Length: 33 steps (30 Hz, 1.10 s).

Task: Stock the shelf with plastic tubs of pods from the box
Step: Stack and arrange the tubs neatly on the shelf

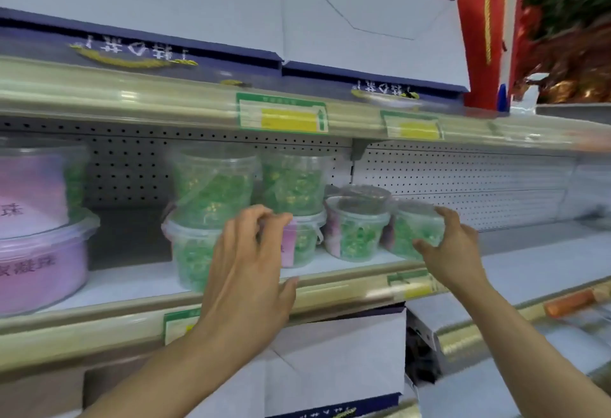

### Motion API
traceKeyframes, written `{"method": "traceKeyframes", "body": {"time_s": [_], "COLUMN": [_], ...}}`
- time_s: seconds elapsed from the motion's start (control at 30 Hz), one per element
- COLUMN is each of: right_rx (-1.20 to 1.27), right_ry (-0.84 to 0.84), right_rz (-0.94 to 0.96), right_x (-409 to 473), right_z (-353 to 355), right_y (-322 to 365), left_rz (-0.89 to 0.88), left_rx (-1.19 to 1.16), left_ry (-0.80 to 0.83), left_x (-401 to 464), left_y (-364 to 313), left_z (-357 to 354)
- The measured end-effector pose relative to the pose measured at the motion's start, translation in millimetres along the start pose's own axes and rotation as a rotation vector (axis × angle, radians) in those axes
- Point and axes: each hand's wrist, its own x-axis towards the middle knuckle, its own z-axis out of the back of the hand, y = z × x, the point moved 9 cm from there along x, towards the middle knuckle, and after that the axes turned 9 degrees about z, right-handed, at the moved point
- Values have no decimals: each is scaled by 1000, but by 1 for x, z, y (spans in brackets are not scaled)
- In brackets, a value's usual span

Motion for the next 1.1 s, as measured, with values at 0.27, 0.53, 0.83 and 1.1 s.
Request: {"method": "traceKeyframes", "body": {"time_s": [0.27,0.53,0.83,1.1], "right_rx": [33,183,319,195], "right_ry": [-8,-237,-152,-39], "right_rz": [45,104,253,233], "right_x": [25,21,26,43], "right_z": [-3,47,57,4], "right_y": [-12,-19,64,100], "left_rz": [-207,-193,-214,-155], "left_rx": [51,118,88,-23], "left_ry": [174,237,182,72], "left_x": [26,42,26,-3], "left_y": [-69,-75,-64,-20], "left_z": [-67,-94,-76,-13]}}
